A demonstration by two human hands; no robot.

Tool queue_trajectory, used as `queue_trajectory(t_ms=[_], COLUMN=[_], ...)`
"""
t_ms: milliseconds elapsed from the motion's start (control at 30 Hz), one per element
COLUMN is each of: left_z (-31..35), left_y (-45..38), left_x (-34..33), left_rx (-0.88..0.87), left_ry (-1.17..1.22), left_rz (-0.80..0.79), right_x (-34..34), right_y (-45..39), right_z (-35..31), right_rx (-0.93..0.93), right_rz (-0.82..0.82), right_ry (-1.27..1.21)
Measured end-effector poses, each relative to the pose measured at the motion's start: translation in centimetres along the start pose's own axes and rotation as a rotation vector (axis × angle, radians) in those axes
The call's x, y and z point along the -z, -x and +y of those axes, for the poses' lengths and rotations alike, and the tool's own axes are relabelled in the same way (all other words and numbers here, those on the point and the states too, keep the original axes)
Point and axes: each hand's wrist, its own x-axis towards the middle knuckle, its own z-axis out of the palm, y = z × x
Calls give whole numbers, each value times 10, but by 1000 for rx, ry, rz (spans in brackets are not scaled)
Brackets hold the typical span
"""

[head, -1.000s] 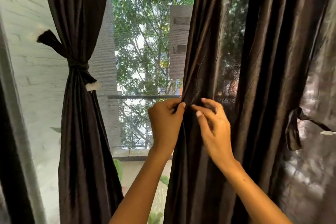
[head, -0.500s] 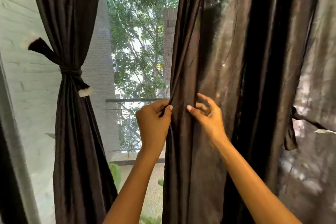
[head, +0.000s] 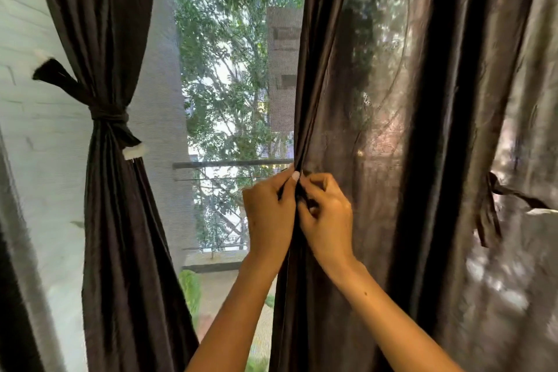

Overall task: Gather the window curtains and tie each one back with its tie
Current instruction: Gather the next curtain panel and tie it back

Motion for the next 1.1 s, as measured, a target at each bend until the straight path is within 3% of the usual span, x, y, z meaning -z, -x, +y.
queue_trajectory(t_ms=[200, 267, 333, 433, 600, 767, 833, 1100], left_z=[0, -4, -6, -6, -10, -11, -9, -5], left_y=[-6, -9, -10, -10, -11, -9, -7, -1], left_x=[-1, -1, -1, -1, -3, -7, -9, -8], left_rx=[24, 45, 60, 46, 37, 45, 28, -3], left_ry=[37, 40, 66, 68, 72, 82, 87, 100], left_rz=[17, 64, 96, 105, 93, 84, 63, 13], right_x=[9, 14, 19, 26, 24, 19, 13, 9], right_y=[3, -2, -10, -20, -28, -18, -11, 1], right_z=[0, 5, 11, 21, 27, 22, 13, 2], right_rx=[71, 67, -53, -272, -356, -69, 11, 36], right_rz=[-85, 13, 157, 217, 147, 227, 190, -62], right_ry=[69, 222, 261, 80, -262, -23, 86, 198])
